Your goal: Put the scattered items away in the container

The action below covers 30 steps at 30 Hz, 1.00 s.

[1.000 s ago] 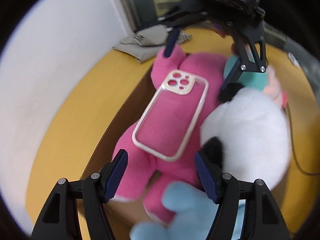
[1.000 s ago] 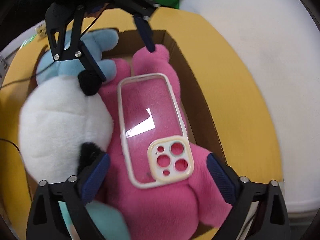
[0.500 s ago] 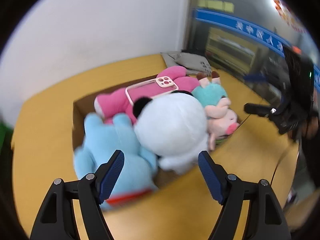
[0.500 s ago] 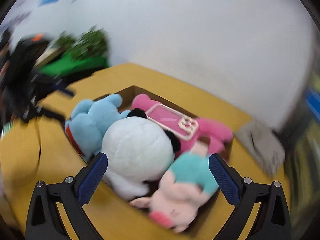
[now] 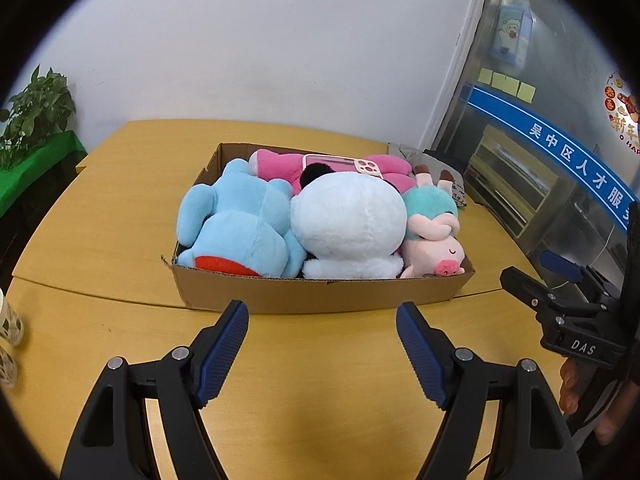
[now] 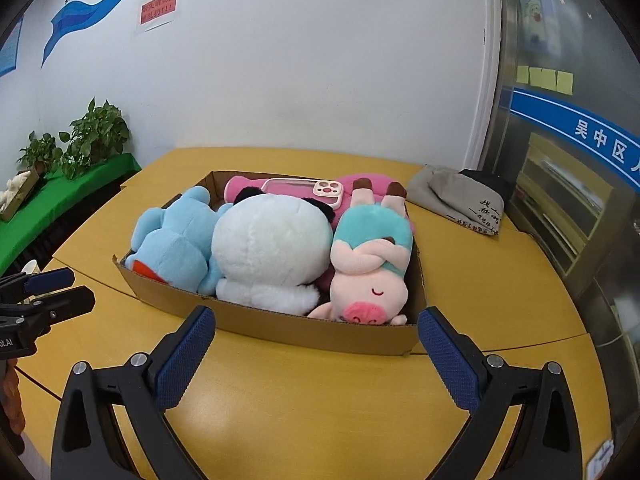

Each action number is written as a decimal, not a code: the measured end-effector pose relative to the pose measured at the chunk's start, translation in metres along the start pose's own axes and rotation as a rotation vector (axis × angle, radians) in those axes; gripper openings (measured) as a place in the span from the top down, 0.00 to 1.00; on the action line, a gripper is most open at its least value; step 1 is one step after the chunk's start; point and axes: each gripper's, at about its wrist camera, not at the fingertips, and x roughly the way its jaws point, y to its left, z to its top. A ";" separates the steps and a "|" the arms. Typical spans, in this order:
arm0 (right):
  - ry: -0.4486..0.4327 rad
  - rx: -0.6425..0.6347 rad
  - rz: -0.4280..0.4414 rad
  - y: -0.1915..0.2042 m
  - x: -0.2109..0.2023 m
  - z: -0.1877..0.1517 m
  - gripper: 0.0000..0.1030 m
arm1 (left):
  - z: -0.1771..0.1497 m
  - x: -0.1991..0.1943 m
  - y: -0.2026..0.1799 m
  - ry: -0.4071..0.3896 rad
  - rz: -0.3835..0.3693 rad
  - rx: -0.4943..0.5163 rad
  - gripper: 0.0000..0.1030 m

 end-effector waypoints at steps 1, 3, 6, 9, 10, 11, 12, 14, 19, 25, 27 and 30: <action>-0.002 -0.003 -0.008 0.004 -0.004 -0.003 0.00 | 0.000 -0.003 -0.001 -0.004 0.002 0.002 0.26; -0.008 -0.004 -0.018 0.007 -0.009 -0.005 0.00 | 0.001 -0.008 -0.002 -0.016 0.008 0.006 0.26; -0.013 0.001 -0.035 0.007 -0.014 -0.006 0.00 | 0.006 -0.012 -0.004 -0.037 0.020 0.013 0.26; -0.010 0.006 -0.042 0.003 -0.017 -0.005 0.00 | 0.009 -0.012 -0.007 -0.043 0.020 0.021 0.26; -0.006 0.003 -0.044 0.002 -0.017 -0.005 0.00 | 0.009 -0.011 -0.008 -0.045 0.020 0.024 0.26; -0.004 0.001 -0.045 0.001 -0.017 -0.005 0.00 | 0.010 -0.011 -0.008 -0.047 0.021 0.027 0.26; -0.004 0.005 -0.051 -0.001 -0.017 -0.005 0.00 | 0.011 -0.011 -0.009 -0.049 0.021 0.029 0.26; -0.006 0.013 -0.054 -0.005 -0.018 -0.004 0.00 | 0.013 -0.011 -0.011 -0.053 0.021 0.035 0.26; -0.001 0.012 -0.061 -0.009 -0.015 -0.006 0.00 | 0.016 -0.006 -0.013 -0.054 0.022 0.037 0.26; 0.007 0.007 -0.063 -0.008 -0.010 -0.008 0.00 | 0.018 -0.001 -0.016 -0.050 0.026 0.041 0.26; 0.007 0.009 -0.063 -0.008 -0.009 -0.009 0.00 | 0.018 0.000 -0.016 -0.049 0.024 0.042 0.26; 0.008 0.012 -0.062 -0.008 -0.008 -0.009 0.00 | 0.018 0.001 -0.018 -0.048 0.025 0.046 0.26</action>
